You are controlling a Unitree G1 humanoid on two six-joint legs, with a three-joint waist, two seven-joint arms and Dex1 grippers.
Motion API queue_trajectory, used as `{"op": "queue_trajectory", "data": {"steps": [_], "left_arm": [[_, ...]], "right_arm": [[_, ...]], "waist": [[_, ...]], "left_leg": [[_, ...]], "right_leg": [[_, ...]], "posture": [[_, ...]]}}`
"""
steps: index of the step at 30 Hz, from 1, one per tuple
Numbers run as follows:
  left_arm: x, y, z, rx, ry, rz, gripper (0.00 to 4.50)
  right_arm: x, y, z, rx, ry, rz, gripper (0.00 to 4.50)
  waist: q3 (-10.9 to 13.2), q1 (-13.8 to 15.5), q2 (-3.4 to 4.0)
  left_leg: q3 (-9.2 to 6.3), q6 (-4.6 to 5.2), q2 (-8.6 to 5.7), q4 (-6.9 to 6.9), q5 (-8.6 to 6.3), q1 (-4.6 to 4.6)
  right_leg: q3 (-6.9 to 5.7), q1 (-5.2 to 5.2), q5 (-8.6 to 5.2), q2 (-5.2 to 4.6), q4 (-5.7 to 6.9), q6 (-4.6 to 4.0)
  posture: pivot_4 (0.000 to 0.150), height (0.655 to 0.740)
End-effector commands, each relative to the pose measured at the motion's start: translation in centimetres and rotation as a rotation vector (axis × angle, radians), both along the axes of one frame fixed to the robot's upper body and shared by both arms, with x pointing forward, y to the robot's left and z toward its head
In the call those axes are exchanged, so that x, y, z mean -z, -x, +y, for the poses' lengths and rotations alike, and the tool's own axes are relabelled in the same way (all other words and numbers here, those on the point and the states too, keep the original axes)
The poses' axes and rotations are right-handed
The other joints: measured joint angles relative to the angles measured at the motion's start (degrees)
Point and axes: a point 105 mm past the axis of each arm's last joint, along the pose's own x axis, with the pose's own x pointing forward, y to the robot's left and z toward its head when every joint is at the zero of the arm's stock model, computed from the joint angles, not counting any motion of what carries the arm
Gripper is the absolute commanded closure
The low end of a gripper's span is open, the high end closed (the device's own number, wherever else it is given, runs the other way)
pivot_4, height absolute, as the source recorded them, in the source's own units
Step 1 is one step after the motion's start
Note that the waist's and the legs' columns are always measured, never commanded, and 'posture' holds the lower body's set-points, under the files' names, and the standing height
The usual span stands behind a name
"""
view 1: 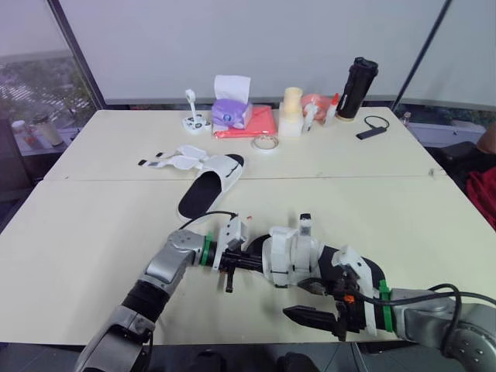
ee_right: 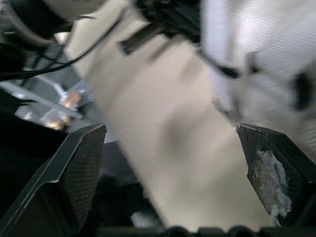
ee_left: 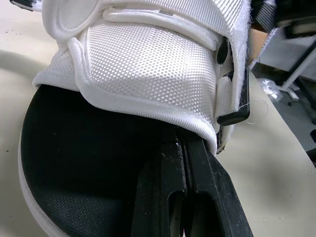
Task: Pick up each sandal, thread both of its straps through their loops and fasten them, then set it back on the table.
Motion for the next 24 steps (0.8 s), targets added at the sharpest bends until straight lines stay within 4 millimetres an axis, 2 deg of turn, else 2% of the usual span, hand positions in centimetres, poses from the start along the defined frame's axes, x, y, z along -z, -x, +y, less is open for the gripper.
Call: {"op": "queue_trajectory", "data": {"steps": [1,5,9,13,16,19,22,23,24], "left_arm": [[4.6,1.5,1.2,-0.018,-0.151,0.146,4.5],[4.6,1.5,1.2,-0.033,-0.149,0.145,4.5],[4.8,1.4,1.2,-0.043,-0.148,0.145,4.5],[4.9,1.4,1.2,-0.046,-0.149,0.145,4.5],[5.0,1.4,1.3,-0.05,-0.15,0.145,4.5],[5.1,1.4,1.3,-0.05,-0.153,0.144,4.5],[5.1,1.3,1.2,-0.05,-0.154,0.142,4.5],[5.1,1.2,1.2,-0.051,-0.153,0.142,4.5],[5.1,1.2,1.2,-0.051,-0.152,0.141,4.5]], "right_arm": [[0.1,-1.4,-0.1,0.049,0.01,-0.064,0.05],[0.7,-1.6,0.5,0.049,-0.011,-0.057,0.05],[0.5,-1.7,2.0,0.056,-0.095,-0.049,0.05],[0.2,-2.0,2.5,0.076,-0.135,-0.051,0.05],[-0.2,-2.4,2.5,0.116,-0.183,-0.056,0.84],[-0.2,-2.2,2.0,0.133,-0.194,-0.035,2.3],[-0.2,-2.2,1.8,0.136,-0.194,-0.028,3.96],[-0.2,-2.2,1.8,0.132,-0.186,-0.029,4.4],[0.0,-2.0,1.8,0.117,-0.166,-0.032,4.46]], "waist": [[0.0,0.0,0.0],[0.0,-0.1,-0.01],[0.0,-0.2,0.0],[0.0,-0.1,0.01],[0.0,-0.1,0.02],[0.0,-0.1,0.02],[0.0,0.0,0.03],[0.0,0.0,0.03],[0.0,0.0,0.04]], "left_leg": [[-0.01,0.0,0.01,-0.01,0.0,0.01],[-0.02,0.0,0.01,0.07,0.0,0.13],[-0.05,0.0,0.02,0.14,0.0,0.21],[-0.07,0.0,0.01,0.13,0.0,0.21],[-0.07,-0.01,0.01,0.13,0.01,0.21],[-0.07,-0.01,0.01,0.13,0.01,0.21],[-0.07,-0.01,0.0,0.11,0.01,0.2],[-0.07,-0.01,0.0,0.11,0.0,0.2],[-0.08,-0.01,0.0,0.11,0.0,0.2]], "right_leg": [[-0.01,0.0,0.02,0.01,0.01,0.05],[-0.01,0.15,-0.02,0.03,0.05,-0.03],[-0.01,0.26,-0.03,0.03,0.04,-0.06],[-0.01,0.25,-0.02,0.03,0.05,-0.04],[-0.01,0.26,-0.02,0.03,0.05,-0.04],[-0.01,0.26,-0.02,0.02,0.06,-0.04],[-0.01,0.26,-0.02,0.02,0.06,-0.03],[-0.02,0.26,-0.01,0.03,0.06,-0.02],[-0.02,0.26,0.0,0.03,0.07,0.01]], "posture": [[0.15,0.74],[0.15,0.74],[0.15,0.74],[0.15,0.74],[0.15,0.74],[0.15,0.74],[0.15,0.74],[0.15,0.74],[0.15,0.74]]}}
